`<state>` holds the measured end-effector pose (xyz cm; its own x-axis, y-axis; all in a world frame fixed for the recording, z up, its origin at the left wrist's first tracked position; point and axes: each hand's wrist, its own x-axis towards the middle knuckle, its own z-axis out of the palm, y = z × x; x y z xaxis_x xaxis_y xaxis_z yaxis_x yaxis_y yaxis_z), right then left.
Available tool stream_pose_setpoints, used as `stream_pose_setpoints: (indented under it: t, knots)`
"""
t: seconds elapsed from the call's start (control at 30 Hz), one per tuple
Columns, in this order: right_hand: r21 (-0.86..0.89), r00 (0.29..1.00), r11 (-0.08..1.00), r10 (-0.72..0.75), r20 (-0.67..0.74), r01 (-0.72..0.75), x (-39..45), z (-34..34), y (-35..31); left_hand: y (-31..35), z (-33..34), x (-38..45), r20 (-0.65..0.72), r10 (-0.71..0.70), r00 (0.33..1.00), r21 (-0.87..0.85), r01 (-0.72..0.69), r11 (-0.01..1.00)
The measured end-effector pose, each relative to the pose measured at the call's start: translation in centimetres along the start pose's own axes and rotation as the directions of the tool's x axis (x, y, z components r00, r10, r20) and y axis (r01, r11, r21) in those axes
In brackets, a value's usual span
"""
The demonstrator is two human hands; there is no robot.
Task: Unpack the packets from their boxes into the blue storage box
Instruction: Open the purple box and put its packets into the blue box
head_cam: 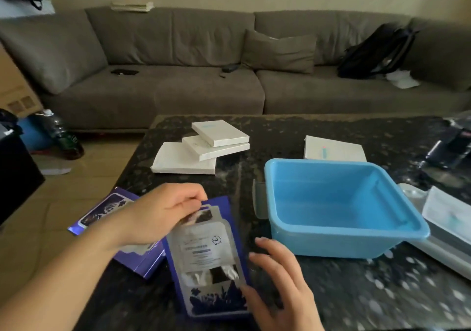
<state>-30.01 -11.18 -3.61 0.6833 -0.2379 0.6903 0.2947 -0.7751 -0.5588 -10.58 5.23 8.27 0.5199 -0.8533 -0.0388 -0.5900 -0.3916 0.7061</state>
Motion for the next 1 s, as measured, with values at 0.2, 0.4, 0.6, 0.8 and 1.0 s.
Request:
stream_pose_setpoints:
  t: [0.2,0.4,0.6,0.8,1.0]
  knots:
    - [0.665,0.859,0.597,0.495,0.133,-0.448,3.9,-1.7,-3.1,3.7,-2.1,-0.6,-0.217,0.122,0.969,-0.43,-0.206,0.879]
    - [0.724,0.811,0.487,0.559,0.172,-0.489,8.5,-7.0,-3.6,6.9,-0.6,3.1,-0.492,0.06,0.869,-0.458,-0.316,0.831]
    - [0.277,0.822,0.778,0.561,0.101,-0.564,14.9,-16.4,1.1,10.6,0.2,8.4,-0.381,-0.005,0.925,-0.632,-0.256,0.731]
    - [-0.081,0.676,0.738,0.651,0.345,-0.669,17.2,-19.6,7.6,10.6,2.9,14.3,-0.298,-0.023,0.954,-0.253,-0.056,0.966]
    - [-0.273,0.589,0.727,0.677,0.441,-0.63,17.4,-18.9,9.8,9.2,5.0,15.8,-0.255,-0.027,0.967,0.133,0.062,0.989]
